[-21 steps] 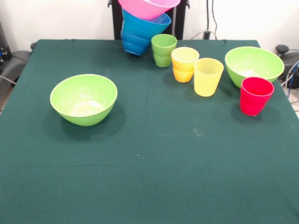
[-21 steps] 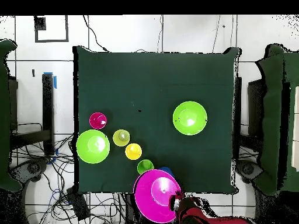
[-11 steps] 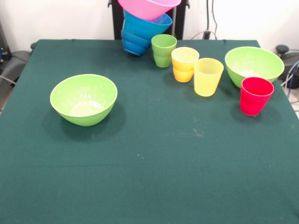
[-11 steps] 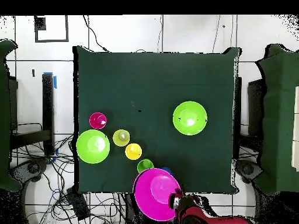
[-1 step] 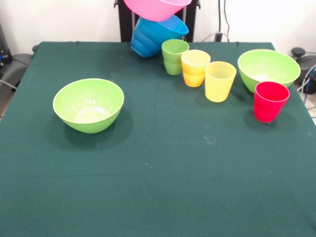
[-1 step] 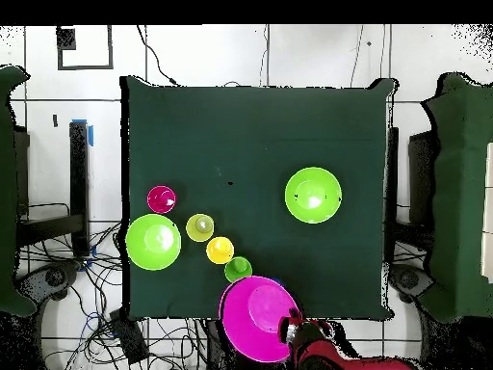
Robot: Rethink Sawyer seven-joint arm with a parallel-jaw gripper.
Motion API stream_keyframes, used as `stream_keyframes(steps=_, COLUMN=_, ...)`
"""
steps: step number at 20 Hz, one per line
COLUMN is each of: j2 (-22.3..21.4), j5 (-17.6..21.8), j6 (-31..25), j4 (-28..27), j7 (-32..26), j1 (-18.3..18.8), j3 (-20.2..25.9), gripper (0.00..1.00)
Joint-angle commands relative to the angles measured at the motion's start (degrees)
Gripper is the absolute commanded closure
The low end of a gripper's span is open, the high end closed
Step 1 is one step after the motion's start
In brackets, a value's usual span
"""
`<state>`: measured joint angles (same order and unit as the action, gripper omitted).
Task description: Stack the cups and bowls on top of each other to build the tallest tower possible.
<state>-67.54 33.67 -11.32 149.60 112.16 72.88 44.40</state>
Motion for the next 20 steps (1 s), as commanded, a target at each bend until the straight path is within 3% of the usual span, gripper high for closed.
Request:
stream_keyframes(steps=1, j2=2.21, j5=3.29, j6=2.22, j4=-1.05, j7=0.41, j1=-0.78, j3=1.07, gripper=1.0)
stream_keyframes(steps=6, j2=2.69, j5=3.84, j6=1.8, j4=-1.63, j7=-0.81, j1=0.94, j3=1.8, gripper=1.0)
stream_keyframes(steps=12, j2=4.17, j5=6.07, j6=2.45, j4=-2.74, j7=0.36, j1=-0.27, j3=-0.46, gripper=1.0)
stream_keyframes(steps=16, j2=5.14, j5=9.29, j6=3.11, j4=-5.28, j7=2.03, j1=-3.44, j3=-4.0, gripper=1.0)
stream_keyframes(steps=20, j2=9.02, j5=16.4, j6=6.94, j4=-10.74, j7=5.88, j1=-10.83, j3=-13.57, gripper=1.0)
